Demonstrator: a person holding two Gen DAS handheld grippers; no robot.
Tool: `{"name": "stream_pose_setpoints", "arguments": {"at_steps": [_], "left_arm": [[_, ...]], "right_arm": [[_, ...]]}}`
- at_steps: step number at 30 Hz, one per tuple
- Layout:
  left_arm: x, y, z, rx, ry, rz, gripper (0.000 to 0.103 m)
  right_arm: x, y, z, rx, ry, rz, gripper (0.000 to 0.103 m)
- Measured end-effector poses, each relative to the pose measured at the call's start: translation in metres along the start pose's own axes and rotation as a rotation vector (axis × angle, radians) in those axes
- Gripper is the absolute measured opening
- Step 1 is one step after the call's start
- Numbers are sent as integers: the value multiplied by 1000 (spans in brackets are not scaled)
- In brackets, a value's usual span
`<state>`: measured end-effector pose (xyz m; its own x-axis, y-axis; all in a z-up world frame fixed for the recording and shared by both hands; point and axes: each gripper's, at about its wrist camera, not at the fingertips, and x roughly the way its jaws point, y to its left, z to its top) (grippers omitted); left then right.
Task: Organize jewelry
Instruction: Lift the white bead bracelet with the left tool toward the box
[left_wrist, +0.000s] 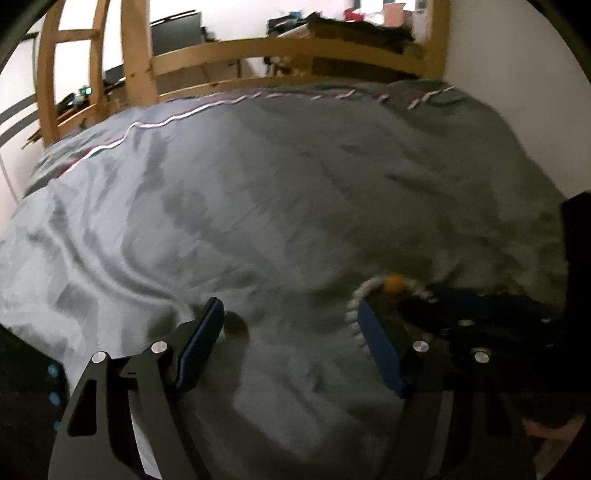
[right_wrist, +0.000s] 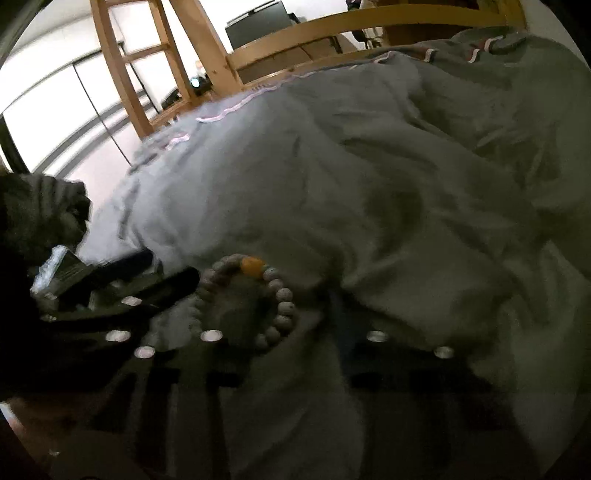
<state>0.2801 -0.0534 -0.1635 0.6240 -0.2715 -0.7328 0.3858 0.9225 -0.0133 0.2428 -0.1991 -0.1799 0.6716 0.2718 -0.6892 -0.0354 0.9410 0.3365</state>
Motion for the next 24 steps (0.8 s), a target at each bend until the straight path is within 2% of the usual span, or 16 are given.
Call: {"name": "stream_pose_setpoints", "arguments": {"at_steps": [3, 5, 8, 10, 11, 14, 16, 21, 23, 24], "left_arm": [[3, -10, -2, 56, 4, 5, 69], [7, -18, -5, 90, 28, -18, 53], [10, -23, -6, 109, 37, -42, 39], [9, -21, -6, 95, 34, -77, 38], [8, -19, -5, 77, 35, -115, 38], [6, -15, -4, 26, 47, -227, 39], [7, -15, -5, 2, 54, -276, 39], [6, -13, -5, -31, 46, -288, 36], [2, -12, -3, -37, 47, -301, 15], [-1, -12, -2, -40, 43, -307, 12]], "right_arm": [[-3, 0, 1, -2, -18, 8, 14], [-10, -3, 2, 16, -60, 57, 11], [-19, -10, 5, 57, -94, 143, 10], [-22, -13, 6, 75, -113, 195, 9], [-26, -14, 6, 86, -139, 261, 9], [-33, -12, 7, 106, -170, 345, 9], [-34, -14, 8, 133, -177, 399, 9], [-39, -16, 9, 160, -187, 462, 9], [-43, -12, 10, 141, -193, 462, 9], [-46, -9, 11, 127, -198, 457, 9]]}}
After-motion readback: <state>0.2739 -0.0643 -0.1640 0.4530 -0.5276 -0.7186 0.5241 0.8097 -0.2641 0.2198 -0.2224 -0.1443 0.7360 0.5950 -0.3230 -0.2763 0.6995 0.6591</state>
